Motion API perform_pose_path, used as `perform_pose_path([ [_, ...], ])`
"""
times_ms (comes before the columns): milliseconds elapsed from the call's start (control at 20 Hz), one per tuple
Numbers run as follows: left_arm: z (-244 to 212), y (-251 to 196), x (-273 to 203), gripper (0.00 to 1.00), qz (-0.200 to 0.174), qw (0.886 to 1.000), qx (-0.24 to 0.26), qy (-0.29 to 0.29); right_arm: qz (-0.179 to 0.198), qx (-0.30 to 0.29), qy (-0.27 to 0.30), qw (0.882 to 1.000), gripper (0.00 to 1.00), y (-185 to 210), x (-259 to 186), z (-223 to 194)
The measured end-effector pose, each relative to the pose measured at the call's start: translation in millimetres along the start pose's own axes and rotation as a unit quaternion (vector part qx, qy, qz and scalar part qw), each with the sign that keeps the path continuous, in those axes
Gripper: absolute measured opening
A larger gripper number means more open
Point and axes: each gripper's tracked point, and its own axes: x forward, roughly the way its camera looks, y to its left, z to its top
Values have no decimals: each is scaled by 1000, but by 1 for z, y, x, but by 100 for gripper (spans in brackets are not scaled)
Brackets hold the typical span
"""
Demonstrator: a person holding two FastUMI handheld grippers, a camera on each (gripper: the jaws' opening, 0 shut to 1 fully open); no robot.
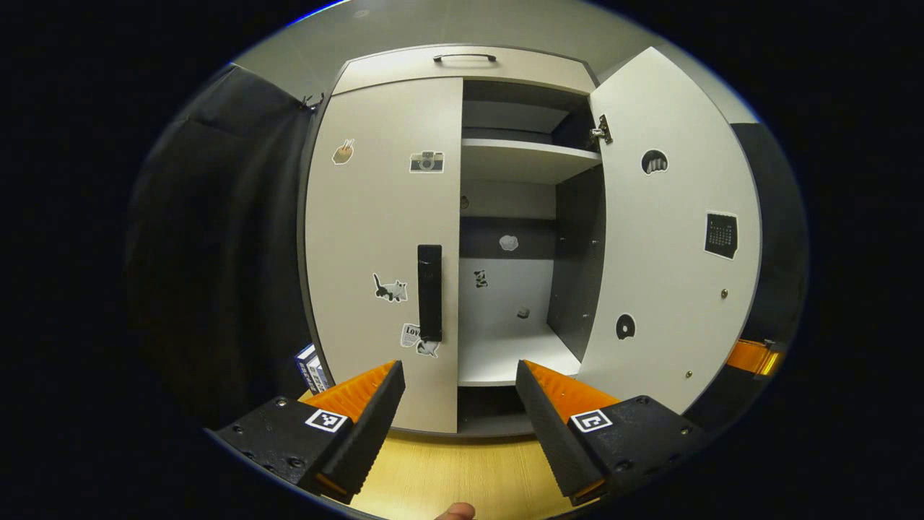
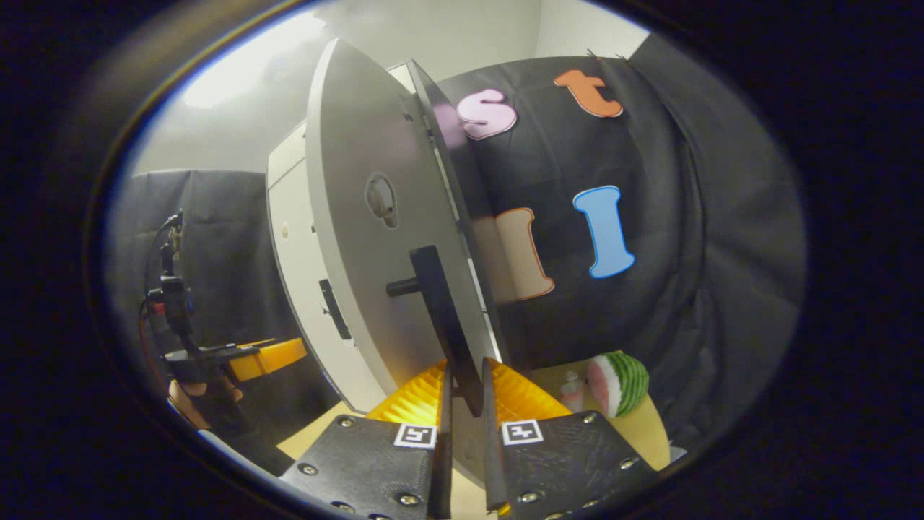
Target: Open the right door of the double-door shoe cabinet with the right hand, and open the left door with the left hand.
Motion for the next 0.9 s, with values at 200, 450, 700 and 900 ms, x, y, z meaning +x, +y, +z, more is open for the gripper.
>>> perform_pose_path([
  [200,-1,3,3,96,-1,1000,-1,1,-10,-22,-1,1000,18,-3,0,0],
  [450,-2,10,14,96,-2,1000,-3,4,-41,-27,-5,999,41,-25,0,3],
  [700,4,26,42,97,0,1000,-2,3,-78,-38,-14,996,88,-39,-2,1],
  [900,14,38,72,96,1,1000,8,-6,-111,-27,-23,993,95,-46,-4,0],
])
